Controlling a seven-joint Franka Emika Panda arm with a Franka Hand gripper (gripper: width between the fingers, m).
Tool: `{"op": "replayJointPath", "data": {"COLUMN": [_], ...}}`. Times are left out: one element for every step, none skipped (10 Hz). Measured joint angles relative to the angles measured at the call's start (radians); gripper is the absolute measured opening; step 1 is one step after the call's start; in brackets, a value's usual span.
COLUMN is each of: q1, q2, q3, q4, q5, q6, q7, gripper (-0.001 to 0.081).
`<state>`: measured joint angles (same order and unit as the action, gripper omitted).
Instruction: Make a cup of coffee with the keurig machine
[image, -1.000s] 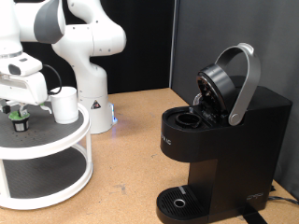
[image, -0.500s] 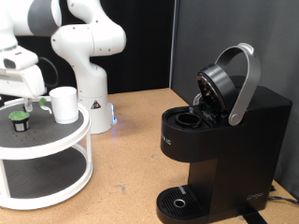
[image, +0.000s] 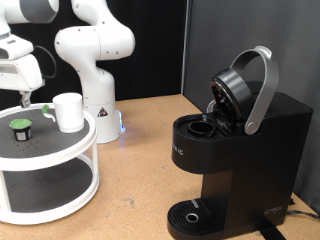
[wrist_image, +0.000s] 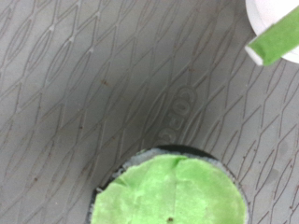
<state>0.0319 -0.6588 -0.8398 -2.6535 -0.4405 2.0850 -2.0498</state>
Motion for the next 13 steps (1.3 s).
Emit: {"op": "replayJointPath", "data": {"q1": [0.005,0.010,0.012,0.012,0.012,0.013,0.014,0.015,0.017,0.021,0.025,0.028,0.028], "q2": [0.009,0.021,0.039,0.057,0.074,0.089,0.101,0.113,0.122,0.130,0.136,0.139,0.139], "q3": [0.004,0.008,0.015,0.023,0.028,0.028,0.028,0.028,0.027,0.026,0.025,0.024,0.024], "q4": [0.002,0.004,0.005,0.005,0.004,0.004,0.003,0.000,-0.006,-0.013,-0.024,-0.036,-0.048], "q5": [0.000,0.000,0.000,-0.001,-0.001,-0.001,-0.001,-0.001,-0.001,-0.001,-0.001,-0.002,-0.007], "q6": [-0.003,-0.003,0.002,0.018,0.036,0.051,0.062,0.078,0.094,0.113,0.133,0.148,0.161], "q7": [0.009,0.023,0.055,0.102,0.132,0.144,0.149,0.149,0.148,0.141,0.132,0.126,0.124], "gripper": [0.0803,0.0803,0.0803,0.0803,0.0803,0.0803,0.0803,0.0803,0.0803,0.0803,0.0803,0.0803,0.0803]}}
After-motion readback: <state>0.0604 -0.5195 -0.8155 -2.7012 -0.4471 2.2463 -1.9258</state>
